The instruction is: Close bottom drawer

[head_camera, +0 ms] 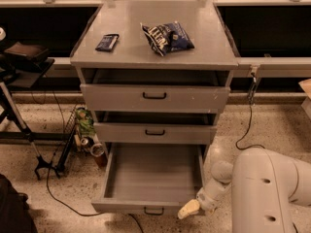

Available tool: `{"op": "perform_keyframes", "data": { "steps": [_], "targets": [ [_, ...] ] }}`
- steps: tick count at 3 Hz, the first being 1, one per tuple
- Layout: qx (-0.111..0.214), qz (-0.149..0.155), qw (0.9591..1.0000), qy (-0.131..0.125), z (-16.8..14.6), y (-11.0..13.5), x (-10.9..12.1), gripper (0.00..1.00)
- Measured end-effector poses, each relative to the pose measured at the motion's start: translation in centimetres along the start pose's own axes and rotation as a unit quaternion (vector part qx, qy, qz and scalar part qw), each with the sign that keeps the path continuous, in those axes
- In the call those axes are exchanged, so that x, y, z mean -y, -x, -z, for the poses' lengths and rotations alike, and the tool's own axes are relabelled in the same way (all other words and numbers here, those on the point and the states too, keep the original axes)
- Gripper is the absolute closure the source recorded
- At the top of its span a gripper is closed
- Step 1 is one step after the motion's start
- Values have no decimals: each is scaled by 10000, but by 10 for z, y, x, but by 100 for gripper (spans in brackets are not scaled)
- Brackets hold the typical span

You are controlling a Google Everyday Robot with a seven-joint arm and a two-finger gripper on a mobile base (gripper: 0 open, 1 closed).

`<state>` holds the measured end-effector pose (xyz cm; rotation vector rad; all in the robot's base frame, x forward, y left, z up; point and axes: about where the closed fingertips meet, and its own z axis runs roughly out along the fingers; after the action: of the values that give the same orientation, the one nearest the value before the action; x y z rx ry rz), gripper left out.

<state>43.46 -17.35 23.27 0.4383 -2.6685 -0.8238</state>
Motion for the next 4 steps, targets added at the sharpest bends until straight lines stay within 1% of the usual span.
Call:
{"op": "perform_keyframes", "data": {
  "steps": [1, 2, 3, 4],
  "targets": [
    [147, 188, 9995, 183, -7, 17, -5, 0],
    [466, 402, 9969, 496, -12, 31, -9, 0],
    [772, 548, 9924, 782, -17, 41, -13, 0],
    [969, 603, 9901, 820, -16, 46, -13, 0]
  ]
}}
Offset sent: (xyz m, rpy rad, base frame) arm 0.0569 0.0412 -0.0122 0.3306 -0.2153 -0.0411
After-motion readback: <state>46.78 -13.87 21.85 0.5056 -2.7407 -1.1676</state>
